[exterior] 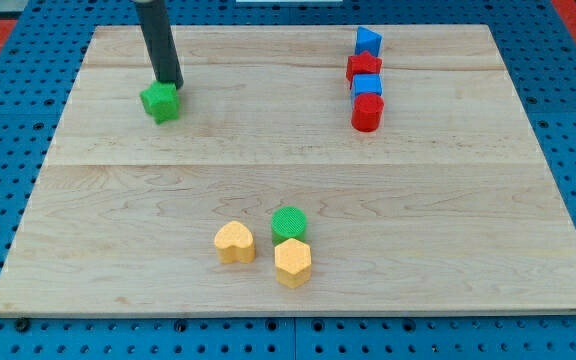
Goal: Separate green circle and yellow hexagon
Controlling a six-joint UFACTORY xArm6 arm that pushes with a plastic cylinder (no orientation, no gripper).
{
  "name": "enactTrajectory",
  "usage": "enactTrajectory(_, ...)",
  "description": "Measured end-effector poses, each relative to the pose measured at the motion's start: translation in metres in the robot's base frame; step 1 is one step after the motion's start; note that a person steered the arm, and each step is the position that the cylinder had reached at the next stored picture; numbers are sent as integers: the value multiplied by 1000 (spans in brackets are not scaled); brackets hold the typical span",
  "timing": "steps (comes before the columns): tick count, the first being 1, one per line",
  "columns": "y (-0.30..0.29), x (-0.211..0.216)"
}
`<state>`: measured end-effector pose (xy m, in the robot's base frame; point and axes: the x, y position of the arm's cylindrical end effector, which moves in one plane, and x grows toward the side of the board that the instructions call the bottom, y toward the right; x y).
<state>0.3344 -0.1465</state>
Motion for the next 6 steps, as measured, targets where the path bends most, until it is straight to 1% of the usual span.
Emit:
enactTrajectory(1,58,15)
enactTrajectory(3,231,224)
enactTrajectory(4,175,222)
enactTrajectory(5,100,171)
enactTrajectory(6,94,192)
